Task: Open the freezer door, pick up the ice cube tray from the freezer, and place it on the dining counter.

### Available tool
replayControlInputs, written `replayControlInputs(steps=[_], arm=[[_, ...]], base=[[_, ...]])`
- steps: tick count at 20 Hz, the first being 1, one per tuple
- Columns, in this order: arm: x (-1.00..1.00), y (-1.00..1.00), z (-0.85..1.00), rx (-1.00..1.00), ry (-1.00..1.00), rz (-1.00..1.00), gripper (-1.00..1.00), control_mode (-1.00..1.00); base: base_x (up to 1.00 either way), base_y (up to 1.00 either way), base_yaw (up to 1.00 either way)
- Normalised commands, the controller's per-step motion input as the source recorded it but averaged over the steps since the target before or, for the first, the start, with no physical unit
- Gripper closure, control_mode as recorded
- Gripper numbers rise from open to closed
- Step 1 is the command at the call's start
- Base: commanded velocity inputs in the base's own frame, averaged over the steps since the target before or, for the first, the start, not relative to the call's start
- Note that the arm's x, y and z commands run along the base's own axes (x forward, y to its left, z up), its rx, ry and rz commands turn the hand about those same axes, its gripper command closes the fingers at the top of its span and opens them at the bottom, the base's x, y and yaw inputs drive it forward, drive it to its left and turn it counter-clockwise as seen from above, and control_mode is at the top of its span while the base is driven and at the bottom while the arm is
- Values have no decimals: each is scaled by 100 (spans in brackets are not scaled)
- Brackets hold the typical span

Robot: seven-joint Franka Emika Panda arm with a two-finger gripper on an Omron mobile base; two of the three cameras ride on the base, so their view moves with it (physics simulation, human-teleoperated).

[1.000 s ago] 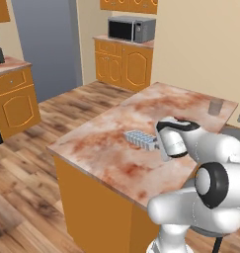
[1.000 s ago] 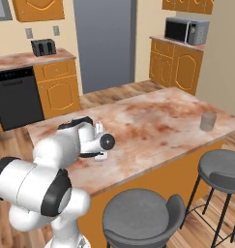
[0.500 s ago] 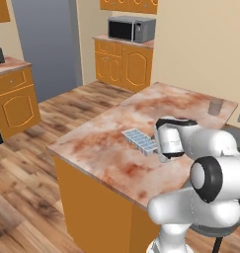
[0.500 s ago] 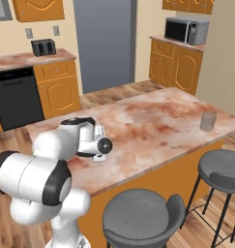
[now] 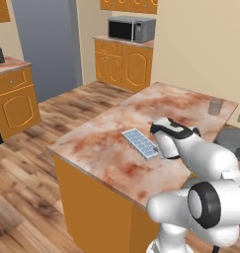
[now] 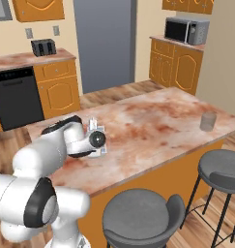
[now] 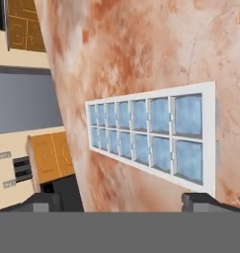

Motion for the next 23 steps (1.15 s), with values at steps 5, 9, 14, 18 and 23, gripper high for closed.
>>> replayControlInputs(steps=[5, 9, 14, 18, 23], arm=[[-6, -12, 99, 0, 22, 0, -100, -100], [-39, -21, 95, 0, 23, 0, -100, -100], [-83, -27, 78, 0, 19, 0, -100, -100], [-100, -31, 42, 0, 8, 0, -100, -100], [-100, -20, 8, -1, 1, -1, -100, -100]], base=[[0, 0, 0], [0, 0, 0], [0, 0, 0], [0, 0, 0], [0, 0, 0]])
